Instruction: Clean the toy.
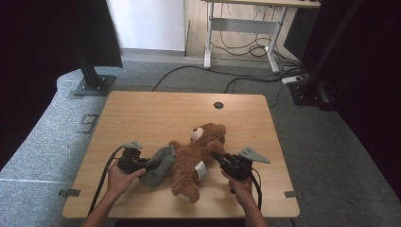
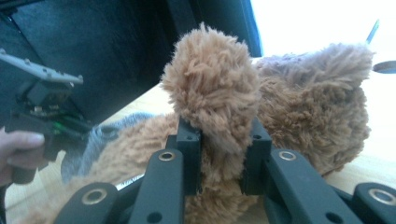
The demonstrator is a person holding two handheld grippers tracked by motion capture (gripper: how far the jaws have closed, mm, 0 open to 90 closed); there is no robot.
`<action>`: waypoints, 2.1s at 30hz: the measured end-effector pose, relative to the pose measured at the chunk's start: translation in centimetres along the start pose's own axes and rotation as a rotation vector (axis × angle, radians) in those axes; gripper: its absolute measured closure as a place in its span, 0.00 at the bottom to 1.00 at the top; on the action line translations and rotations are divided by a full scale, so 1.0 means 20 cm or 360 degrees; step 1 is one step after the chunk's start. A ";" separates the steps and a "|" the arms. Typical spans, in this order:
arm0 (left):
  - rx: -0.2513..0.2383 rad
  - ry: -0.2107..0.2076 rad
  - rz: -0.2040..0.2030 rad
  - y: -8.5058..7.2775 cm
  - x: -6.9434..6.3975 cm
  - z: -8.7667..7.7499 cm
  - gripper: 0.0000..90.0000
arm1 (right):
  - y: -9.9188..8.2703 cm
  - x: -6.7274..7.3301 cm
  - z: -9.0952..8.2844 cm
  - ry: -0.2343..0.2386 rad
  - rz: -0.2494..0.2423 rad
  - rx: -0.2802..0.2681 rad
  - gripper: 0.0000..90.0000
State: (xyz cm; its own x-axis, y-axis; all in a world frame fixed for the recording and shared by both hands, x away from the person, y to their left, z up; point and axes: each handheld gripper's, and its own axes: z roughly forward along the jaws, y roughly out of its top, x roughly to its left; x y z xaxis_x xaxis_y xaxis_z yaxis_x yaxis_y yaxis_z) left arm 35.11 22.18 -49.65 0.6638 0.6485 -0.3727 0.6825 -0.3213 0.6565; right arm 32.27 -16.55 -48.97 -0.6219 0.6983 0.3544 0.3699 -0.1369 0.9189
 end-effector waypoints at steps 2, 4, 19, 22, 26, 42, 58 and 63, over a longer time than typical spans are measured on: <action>0.0015 -0.0022 0.0014 0.00 -0.02 0.02 0.81 | 0.01 0.00 0.00 0.0001 -0.0002 -0.0017 0.82; 0.0030 -0.0051 0.0033 0.00 -0.05 0.03 0.81 | 0.03 0.01 -0.01 0.0002 0.0001 -0.0037 0.82; 0.0061 -0.0305 0.0074 0.02 -0.19 0.14 0.81 | 0.17 0.09 -0.10 0.0015 -0.0075 -0.0172 0.82; 0.0043 -0.0305 0.0077 0.02 -0.19 0.12 0.81 | 0.19 0.10 -0.10 0.0024 -0.0083 -0.0179 0.82; -0.0010 -0.0285 0.0053 0.02 -0.15 0.08 0.81 | 0.20 0.11 -0.08 0.0032 -0.0092 -0.0182 0.82; -0.0196 -0.0158 -0.0054 0.05 0.02 -0.07 0.81 | 0.16 0.07 -0.04 0.0034 -0.0063 -0.0141 0.82; -0.0017 -0.0063 0.0007 0.08 -0.01 0.13 0.81 | 0.15 0.09 -0.04 0.0044 -0.0067 -0.0142 0.82; 0.0017 -0.0091 0.0040 0.09 -0.06 0.19 0.81 | 0.14 0.13 -0.01 0.0069 -0.0079 -0.0128 0.83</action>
State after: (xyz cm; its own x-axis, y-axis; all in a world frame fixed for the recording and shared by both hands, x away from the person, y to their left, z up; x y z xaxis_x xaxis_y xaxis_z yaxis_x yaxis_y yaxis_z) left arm 36.74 18.05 -50.49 0.6969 0.5996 -0.3935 0.6686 -0.3446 0.6590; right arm 31.64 -15.21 -45.42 -0.6680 0.6750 0.3134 0.2823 -0.1598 0.9459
